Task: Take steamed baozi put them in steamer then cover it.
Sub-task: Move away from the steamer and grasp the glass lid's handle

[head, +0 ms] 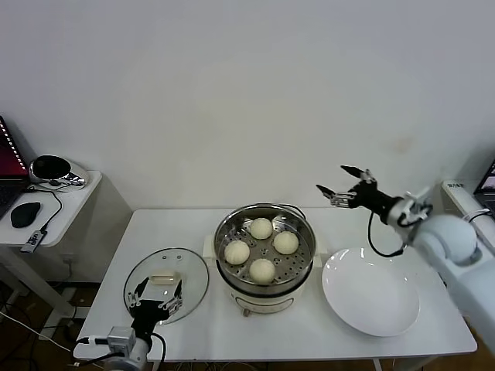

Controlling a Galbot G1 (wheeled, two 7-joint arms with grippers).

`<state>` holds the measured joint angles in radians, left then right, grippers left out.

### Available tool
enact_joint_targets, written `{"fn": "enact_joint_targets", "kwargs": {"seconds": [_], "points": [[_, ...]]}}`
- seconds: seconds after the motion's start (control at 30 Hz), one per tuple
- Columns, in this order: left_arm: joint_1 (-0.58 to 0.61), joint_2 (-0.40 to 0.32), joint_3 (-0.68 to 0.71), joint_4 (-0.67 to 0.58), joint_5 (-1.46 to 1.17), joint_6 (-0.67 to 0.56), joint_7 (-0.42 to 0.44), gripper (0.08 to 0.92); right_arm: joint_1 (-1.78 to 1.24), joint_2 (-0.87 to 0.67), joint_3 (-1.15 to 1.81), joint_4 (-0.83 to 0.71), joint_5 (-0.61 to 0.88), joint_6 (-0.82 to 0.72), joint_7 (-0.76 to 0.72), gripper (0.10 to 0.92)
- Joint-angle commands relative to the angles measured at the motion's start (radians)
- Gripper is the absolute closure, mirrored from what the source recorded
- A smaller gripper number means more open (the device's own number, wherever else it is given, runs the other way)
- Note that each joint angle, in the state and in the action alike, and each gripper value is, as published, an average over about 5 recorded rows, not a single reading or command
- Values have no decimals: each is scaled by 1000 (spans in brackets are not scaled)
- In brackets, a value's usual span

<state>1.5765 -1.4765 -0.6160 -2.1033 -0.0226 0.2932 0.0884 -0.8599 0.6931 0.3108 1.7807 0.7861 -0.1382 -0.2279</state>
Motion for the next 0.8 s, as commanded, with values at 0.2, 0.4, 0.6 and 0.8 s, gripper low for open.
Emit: {"fn": "enact_joint_targets", "kwargs": {"seconds": [0.2,0.4,0.6,0.8], "points": [[-76,15,8,61,203,-110,-17,177,-621,427,391,15,-51,338,182,203],[-98,23,19,129,674,-201,-44,177,-643,472,390,10,-49,337,195,203],[-97,76,44,200,1076,-295,-149,177,-639,460,395,31,-52,320,197,203],[-48,174,140,253,1329,-179,-345,177,-617,461,390,18,-54,311,197,203]]}}
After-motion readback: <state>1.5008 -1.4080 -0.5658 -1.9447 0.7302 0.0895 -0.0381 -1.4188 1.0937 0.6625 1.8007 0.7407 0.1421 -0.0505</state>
